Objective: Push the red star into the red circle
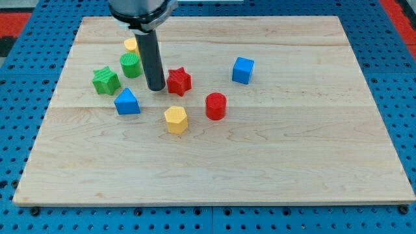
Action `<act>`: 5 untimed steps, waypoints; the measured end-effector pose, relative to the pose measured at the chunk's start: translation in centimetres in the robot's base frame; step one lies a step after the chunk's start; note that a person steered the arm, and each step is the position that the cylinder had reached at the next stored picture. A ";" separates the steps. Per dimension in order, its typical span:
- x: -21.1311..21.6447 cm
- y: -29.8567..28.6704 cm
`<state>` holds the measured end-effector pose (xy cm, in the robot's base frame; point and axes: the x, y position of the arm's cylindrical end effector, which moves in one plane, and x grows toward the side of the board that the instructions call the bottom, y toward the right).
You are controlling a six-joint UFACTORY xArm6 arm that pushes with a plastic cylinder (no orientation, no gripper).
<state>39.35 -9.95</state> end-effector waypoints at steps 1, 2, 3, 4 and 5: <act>-3.7 1.4; -0.2 5.2; 5.3 7.3; 5.3 2.7; 7.1 -2.0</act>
<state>46.44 -11.97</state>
